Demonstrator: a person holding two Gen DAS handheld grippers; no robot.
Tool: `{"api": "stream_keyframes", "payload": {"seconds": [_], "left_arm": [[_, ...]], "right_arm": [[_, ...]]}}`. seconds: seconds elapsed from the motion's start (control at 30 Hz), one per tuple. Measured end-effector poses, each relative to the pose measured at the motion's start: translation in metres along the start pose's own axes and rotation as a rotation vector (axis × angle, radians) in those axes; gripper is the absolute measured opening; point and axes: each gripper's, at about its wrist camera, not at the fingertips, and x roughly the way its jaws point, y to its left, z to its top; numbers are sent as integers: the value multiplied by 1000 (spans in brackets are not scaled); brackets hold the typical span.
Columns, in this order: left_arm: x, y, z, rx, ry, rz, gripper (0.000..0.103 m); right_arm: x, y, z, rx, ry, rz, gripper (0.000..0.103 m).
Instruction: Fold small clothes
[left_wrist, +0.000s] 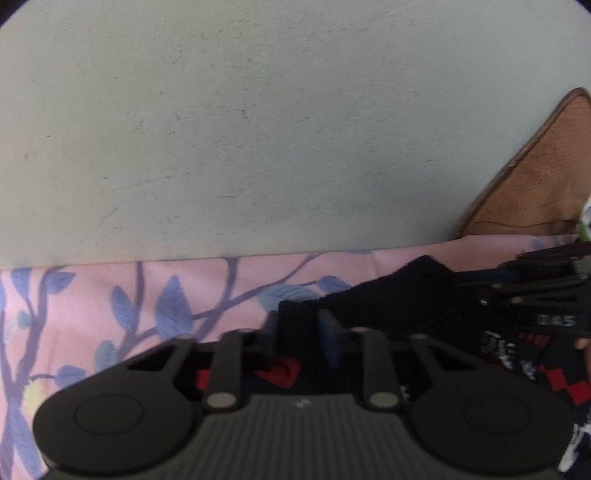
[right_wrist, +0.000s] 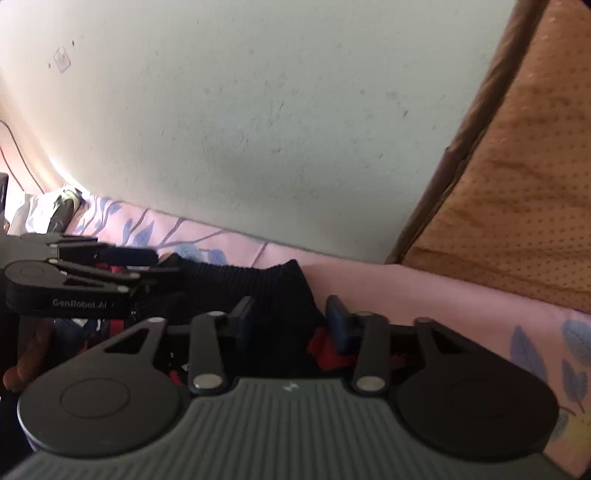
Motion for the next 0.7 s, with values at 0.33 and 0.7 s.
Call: {"api": "stream_keyframes", "payload": {"seconds": [0.33,0.7], "left_arm": [[-183,-39,-87,-17,-300,-157,9],[-211,-49,-281,-144,-183,-297,13]], "right_arm": [[-186,80,-89,-213,-371,15,12],[-245,128,-315,-39,-365,-85,13]]}}
